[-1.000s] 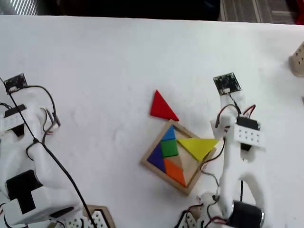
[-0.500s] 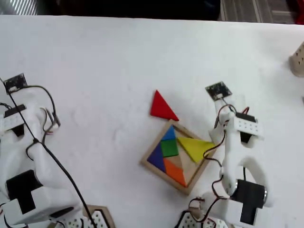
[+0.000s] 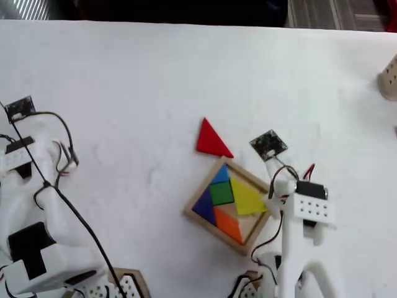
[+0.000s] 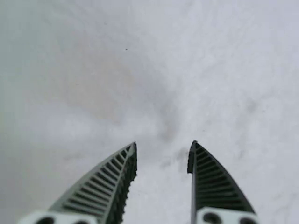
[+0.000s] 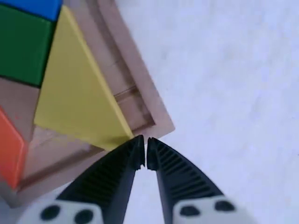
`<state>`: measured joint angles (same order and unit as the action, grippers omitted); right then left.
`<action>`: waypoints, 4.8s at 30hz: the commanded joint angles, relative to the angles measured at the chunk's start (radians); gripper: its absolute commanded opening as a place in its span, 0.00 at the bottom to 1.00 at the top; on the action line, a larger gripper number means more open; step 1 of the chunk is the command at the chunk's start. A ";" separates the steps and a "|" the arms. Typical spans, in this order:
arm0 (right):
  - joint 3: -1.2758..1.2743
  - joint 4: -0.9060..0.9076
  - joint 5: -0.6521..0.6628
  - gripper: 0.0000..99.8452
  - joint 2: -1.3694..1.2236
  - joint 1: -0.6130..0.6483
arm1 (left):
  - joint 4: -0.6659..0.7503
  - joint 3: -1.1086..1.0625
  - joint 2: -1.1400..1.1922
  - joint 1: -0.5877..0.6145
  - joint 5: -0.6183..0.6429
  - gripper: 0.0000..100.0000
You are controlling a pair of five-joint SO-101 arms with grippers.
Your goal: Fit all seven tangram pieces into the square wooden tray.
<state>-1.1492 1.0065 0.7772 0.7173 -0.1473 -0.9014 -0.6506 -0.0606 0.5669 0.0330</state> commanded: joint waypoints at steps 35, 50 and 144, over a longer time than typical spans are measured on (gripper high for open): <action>0.025 0.004 -0.215 0.02 -0.151 0.275 | 0.017 0.008 -0.004 -0.007 -0.012 0.19; 0.104 0.002 -0.269 0.02 -0.160 0.292 | 0.017 0.008 -0.004 -0.007 -0.014 0.19; 1.620 0.389 -0.388 0.34 -1.435 0.598 | 0.058 -0.012 -0.005 -0.039 -0.015 0.19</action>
<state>0.4557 1.4162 0.3936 -0.7158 0.4419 -0.8615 -0.6690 -0.0606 0.5424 0.0284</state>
